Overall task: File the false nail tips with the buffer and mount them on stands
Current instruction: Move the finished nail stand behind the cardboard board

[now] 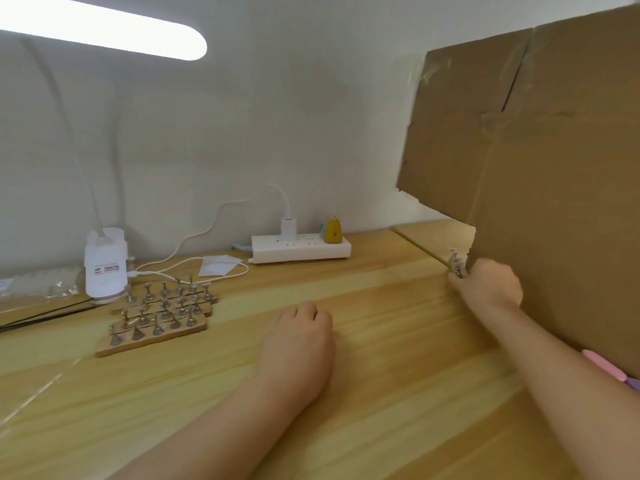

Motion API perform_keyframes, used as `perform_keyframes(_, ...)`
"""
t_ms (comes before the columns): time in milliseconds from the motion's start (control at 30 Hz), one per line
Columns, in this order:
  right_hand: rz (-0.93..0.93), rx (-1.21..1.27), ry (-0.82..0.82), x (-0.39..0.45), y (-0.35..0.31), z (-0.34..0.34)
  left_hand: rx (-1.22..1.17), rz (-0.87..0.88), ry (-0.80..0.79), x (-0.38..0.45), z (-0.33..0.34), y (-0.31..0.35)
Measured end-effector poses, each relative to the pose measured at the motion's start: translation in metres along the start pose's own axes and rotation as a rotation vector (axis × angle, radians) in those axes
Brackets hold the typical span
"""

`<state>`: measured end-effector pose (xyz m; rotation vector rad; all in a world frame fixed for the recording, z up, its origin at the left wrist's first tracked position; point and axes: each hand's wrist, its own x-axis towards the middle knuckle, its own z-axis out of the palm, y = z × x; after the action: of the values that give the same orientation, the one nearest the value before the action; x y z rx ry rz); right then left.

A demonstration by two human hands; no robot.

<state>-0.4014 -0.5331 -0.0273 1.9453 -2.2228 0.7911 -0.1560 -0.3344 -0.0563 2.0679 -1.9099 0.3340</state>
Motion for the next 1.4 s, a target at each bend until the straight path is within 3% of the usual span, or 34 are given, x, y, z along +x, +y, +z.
perform_keyframes(233,0.066,-0.008,-0.085,0.005,-0.001,0.023,-0.071,-0.030,0.036,0.001,0.001,-0.001)
perform_keyframes(467,-0.144,0.189,-0.106,0.006,0.006,0.025,-0.075,-0.022,0.054,0.001,0.002,-0.002)
perform_keyframes(700,-0.096,-0.084,-0.331,0.018,-0.012,0.024,-0.082,-0.035,0.062,0.001,0.004,-0.002)
perform_keyframes(900,-0.083,-0.095,-0.378,0.007,-0.019,0.016,-0.060,-0.034,0.064,0.004,0.002,-0.002)
perform_keyframes(1033,-0.141,-0.239,-0.312,-0.020,-0.040,-0.002,0.035,-0.039,-0.046,0.004,-0.009,0.005)
perform_keyframes(1133,-0.237,-0.136,-0.332,-0.048,-0.074,-0.017,0.055,-0.045,-0.181,0.006,-0.024,0.010)
perform_keyframes(1233,-0.307,-0.013,-0.373,-0.079,-0.108,-0.034,-0.247,-0.197,-0.304,0.001,-0.048,0.003)
perform_keyframes(1300,-0.369,0.008,-0.374,-0.100,-0.124,-0.042,-0.420,-0.251,-0.228,-0.016,-0.065,-0.014)
perform_keyframes(1400,-0.454,0.083,-0.429,-0.129,-0.144,-0.046,-0.362,-0.250,0.004,-0.060,-0.088,-0.057)
